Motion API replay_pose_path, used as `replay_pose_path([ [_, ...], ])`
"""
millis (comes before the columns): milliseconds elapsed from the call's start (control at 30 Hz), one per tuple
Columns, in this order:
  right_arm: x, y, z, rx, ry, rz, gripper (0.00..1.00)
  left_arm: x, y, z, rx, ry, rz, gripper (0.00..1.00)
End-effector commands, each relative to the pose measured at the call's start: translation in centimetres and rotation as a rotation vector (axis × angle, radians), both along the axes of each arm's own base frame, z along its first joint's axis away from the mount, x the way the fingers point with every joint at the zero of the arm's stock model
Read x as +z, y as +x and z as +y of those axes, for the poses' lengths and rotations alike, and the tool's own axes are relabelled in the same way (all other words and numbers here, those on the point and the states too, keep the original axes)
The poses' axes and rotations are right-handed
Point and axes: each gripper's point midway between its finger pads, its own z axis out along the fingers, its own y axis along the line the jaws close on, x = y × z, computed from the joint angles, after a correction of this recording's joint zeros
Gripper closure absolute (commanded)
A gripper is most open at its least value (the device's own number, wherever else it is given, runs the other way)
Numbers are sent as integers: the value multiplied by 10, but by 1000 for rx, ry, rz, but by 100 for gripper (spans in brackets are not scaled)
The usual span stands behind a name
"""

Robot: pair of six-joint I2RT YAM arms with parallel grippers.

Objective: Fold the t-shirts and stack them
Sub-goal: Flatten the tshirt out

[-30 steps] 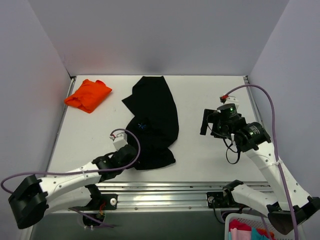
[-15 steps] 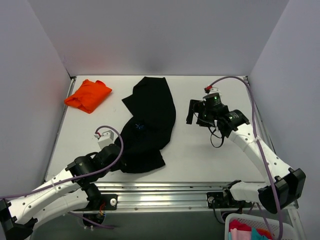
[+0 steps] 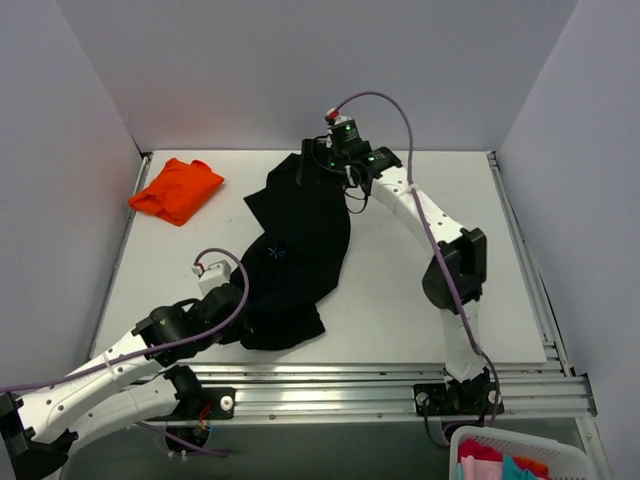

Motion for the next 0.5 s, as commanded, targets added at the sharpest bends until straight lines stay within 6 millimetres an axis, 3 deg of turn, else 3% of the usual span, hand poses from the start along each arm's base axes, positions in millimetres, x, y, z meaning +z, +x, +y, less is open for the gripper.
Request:
replay_pose_path([
  [0,-16,22,32,68,18,33,0,17,1,-15,-42,-54,-12,98],
  [33,6,33,44,76,62,-14,1,16,1,-16,-44,-59,-12,98],
  [67,-18,39,57,97,74,26,0,17,2,-18,-46,-71,-18,98],
  [133,-14,46,80,115,146,17,1,18,1,-22,-58,-87,-14,98],
  [167,-26,52,95,131,183,16,0,18,0,-24,-63,-95,-11,98],
  [333,-39,29,181,268,421,49,0,14,-4,-28,-103,-92,9,98],
  [400,-37,15,208,311,510,84,1,13,-4,-30,-127,-87,11,98],
  [467,-46,3,234,347,568,94,1,14,-3,-34,-144,-94,14,98],
])
